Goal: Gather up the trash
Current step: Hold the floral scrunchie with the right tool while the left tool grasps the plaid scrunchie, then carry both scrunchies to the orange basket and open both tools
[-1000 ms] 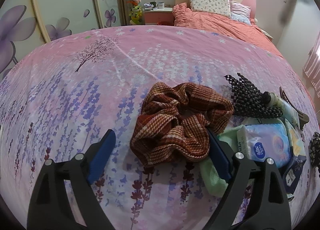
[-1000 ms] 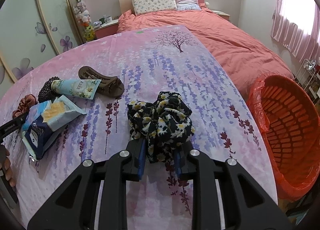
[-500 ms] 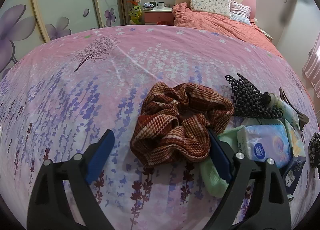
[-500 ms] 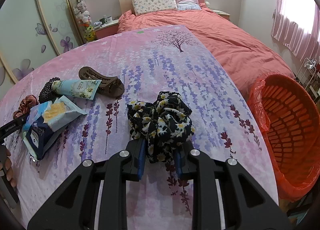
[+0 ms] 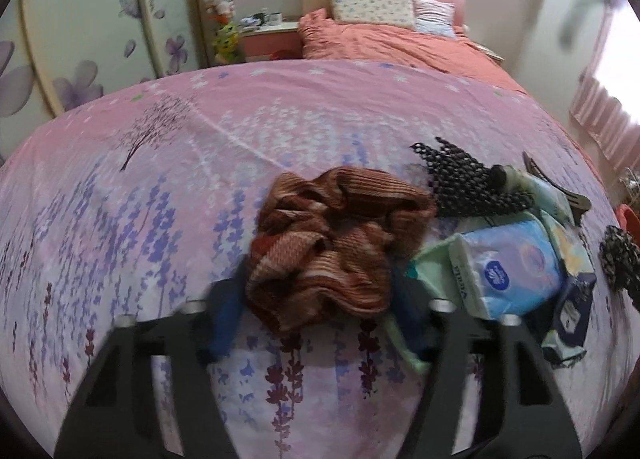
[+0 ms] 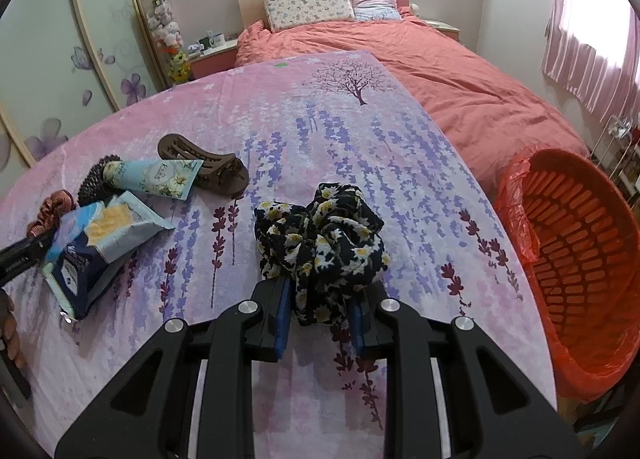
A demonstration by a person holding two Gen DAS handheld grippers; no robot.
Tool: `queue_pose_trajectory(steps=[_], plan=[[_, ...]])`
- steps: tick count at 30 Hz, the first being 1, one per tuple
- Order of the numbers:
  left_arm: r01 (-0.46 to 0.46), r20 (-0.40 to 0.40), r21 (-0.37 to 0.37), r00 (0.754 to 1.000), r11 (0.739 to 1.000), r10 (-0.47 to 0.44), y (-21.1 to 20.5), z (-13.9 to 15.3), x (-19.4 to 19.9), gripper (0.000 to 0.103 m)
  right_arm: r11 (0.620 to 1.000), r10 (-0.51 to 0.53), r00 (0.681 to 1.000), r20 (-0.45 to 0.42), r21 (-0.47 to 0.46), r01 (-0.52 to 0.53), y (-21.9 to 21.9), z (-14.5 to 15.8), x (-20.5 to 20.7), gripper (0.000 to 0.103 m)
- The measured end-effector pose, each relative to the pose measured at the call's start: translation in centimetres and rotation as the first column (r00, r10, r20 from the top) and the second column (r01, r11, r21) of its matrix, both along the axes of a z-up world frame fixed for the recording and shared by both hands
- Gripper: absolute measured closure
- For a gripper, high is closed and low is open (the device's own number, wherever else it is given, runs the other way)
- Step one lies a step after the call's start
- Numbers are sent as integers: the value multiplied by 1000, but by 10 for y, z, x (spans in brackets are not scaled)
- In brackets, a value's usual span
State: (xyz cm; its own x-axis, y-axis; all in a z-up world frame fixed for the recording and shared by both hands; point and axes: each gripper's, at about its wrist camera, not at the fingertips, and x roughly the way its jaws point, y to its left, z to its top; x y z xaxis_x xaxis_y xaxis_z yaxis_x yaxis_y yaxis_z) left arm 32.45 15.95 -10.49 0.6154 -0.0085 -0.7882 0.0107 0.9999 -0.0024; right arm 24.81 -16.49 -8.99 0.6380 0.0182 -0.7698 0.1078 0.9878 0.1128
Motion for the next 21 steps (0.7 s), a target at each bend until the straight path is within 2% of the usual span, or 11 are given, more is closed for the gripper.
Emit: queue_pose_trajectory(steps=[2, 6, 14, 21], plan=[[33, 7, -2, 999, 999, -33, -3, 1, -1, 69, 1000, -4, 1000, 6, 28, 3, -4, 0, -2, 87], [38, 27, -7, 999, 999, -38, 2, 2, -9, 78, 998, 4, 1000, 31, 59, -6, -4, 3, -11, 89], [10, 114, 1, 993, 1000, -10, 9, 33, -35, 79, 996, 40, 994, 101, 74, -47, -4, 28, -31, 89], [42, 186, 15, 982, 999, -44, -13, 69, -61, 79, 995, 16, 988, 151, 93, -31, -15, 50, -46, 90]])
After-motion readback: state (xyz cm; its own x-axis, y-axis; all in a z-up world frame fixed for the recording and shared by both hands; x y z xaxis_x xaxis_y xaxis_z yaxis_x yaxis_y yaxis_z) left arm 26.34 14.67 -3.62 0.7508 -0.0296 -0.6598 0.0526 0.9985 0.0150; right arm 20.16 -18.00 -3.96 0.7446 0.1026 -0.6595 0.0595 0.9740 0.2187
